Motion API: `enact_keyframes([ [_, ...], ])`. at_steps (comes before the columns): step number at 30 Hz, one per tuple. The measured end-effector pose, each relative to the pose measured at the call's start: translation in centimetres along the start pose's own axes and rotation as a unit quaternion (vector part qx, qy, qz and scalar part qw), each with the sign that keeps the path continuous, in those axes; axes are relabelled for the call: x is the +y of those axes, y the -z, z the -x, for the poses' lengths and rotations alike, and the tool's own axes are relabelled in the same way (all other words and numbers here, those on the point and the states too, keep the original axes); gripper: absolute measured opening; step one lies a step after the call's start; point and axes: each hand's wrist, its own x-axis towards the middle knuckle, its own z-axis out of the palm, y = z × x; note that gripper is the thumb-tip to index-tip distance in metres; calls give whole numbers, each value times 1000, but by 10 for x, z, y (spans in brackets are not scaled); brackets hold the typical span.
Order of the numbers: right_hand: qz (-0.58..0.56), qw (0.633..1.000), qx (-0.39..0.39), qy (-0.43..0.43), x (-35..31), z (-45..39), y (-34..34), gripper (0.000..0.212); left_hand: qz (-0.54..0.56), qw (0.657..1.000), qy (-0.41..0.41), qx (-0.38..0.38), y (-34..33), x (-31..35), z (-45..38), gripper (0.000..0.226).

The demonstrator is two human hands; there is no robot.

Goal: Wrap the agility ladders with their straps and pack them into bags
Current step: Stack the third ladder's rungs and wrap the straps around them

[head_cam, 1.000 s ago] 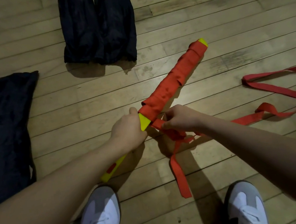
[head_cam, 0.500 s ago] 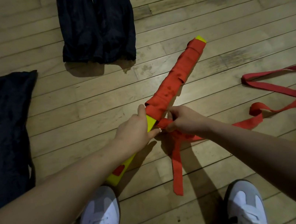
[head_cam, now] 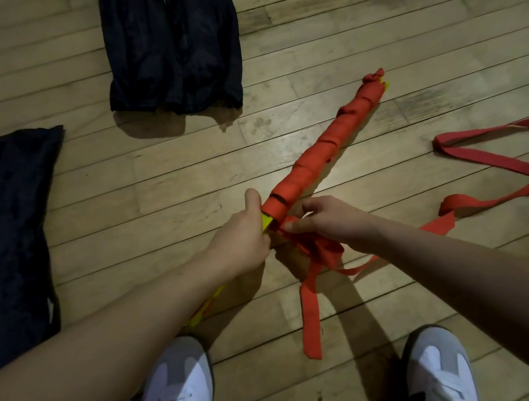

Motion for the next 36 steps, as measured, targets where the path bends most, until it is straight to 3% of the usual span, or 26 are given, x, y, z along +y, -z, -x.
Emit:
enact_keyframes([
  [6, 23, 998, 58, 11, 2, -2, -6, 11, -74, 997, -7, 31, 1, -9, -6, 85],
  [10, 87, 989, 115, 41, 7, -4, -4, 20, -69, 996, 9, 47, 3, -10, -6, 83],
  [16, 30, 967, 251, 38, 13, -9, -3, 5, -83, 995, 40, 33, 1, -2, -4, 71],
  [21, -31, 967, 248, 53, 12, -1, -5, 8, -125, 990, 69, 13, -7, 3, -5, 69],
  [26, -115, 951, 270, 91, 12, 9, 5, 16, -180, 980, 67, 50, -8, -2, -12, 65],
  [33, 34, 954, 281, 97, 13, 1, 3, 12, -232, 966, 88, 67, -1, 9, -30, 68],
  [36, 26, 956, 283, 65, 12, -3, 4, 12, -262, 954, -23, 144, -2, 13, -27, 59],
])
